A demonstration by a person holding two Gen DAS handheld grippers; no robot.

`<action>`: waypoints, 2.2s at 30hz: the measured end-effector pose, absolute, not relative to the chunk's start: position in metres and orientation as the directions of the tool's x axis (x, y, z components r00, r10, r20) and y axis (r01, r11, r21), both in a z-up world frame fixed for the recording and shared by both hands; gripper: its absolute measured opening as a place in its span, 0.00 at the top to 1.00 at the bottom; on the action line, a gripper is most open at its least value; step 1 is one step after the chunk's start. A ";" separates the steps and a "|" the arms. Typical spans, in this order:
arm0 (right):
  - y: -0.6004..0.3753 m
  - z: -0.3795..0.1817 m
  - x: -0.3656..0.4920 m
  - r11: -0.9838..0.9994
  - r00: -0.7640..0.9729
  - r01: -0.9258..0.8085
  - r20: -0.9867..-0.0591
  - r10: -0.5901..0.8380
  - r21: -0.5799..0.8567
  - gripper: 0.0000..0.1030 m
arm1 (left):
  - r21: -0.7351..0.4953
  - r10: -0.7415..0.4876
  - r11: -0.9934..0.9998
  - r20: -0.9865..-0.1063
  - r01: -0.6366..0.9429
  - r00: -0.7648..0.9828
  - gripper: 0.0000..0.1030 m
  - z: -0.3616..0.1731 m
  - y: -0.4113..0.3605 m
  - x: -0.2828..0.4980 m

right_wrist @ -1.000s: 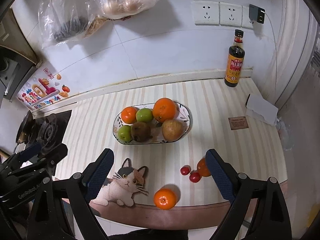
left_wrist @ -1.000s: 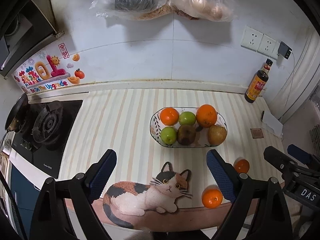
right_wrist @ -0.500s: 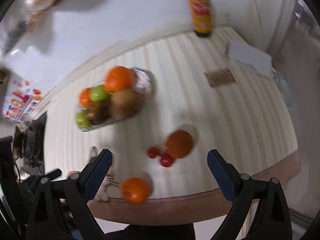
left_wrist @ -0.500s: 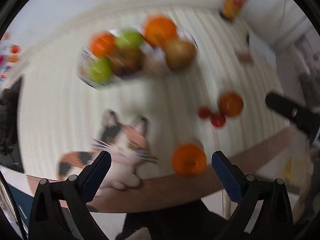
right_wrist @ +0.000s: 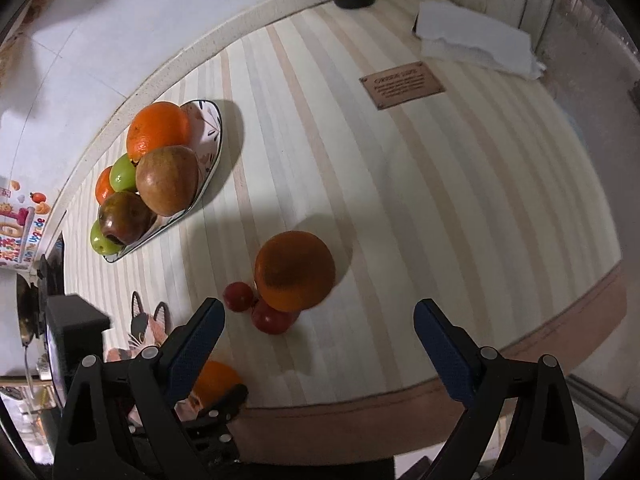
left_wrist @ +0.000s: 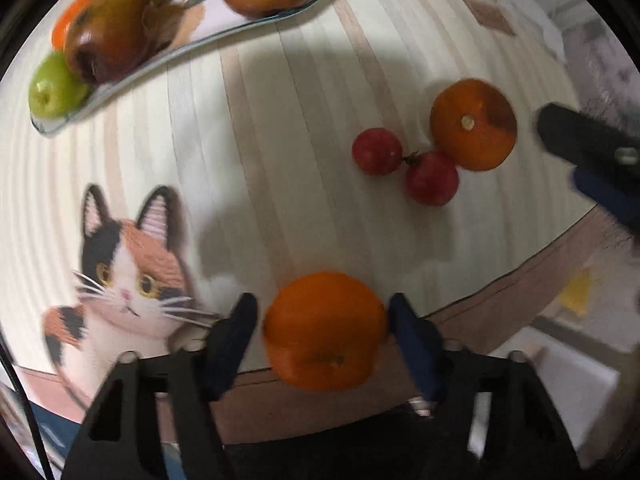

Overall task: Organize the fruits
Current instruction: 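Grasp the small orange with the right tool while the left grasps the tangerine, then place the small orange on the plate with the right tool while the left places the tangerine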

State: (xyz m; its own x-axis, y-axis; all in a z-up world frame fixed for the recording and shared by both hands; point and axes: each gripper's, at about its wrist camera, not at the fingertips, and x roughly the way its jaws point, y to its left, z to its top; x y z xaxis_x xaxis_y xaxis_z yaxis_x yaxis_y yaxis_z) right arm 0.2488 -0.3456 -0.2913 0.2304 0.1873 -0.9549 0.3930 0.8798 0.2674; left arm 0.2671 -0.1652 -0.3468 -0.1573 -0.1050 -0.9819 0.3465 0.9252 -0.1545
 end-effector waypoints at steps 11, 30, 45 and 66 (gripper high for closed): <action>-0.329 -0.348 0.285 0.866 0.135 0.379 -0.945 0.298 0.327 0.42 | -0.016 -0.009 0.976 -0.999 0.216 -0.033 0.42 -0.341 -0.100 0.292; -0.293 -0.349 0.305 0.924 0.126 0.213 -0.946 0.298 0.319 0.43 | -0.042 -0.041 0.994 -0.999 0.096 -0.019 0.42 -0.341 -0.057 0.309; -0.311 -0.266 0.368 0.880 0.318 0.168 -0.870 0.377 0.443 0.43 | -0.204 -0.204 0.979 -0.970 0.009 0.134 0.42 -0.235 -0.013 0.356; -0.305 -0.329 0.447 0.884 0.208 0.195 -0.899 0.385 0.424 0.43 | -0.147 -0.143 0.979 -0.989 -0.143 0.040 0.42 -0.309 0.030 0.488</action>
State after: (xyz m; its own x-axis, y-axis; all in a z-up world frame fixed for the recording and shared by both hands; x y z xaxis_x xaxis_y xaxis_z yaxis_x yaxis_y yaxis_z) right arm 0.4471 -0.3050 -0.3290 0.2080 0.3854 -0.8990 0.1955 0.8842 0.4243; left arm 0.4875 0.0297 -0.3088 0.0399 -0.1426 -0.9890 -0.1432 0.9787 -0.1469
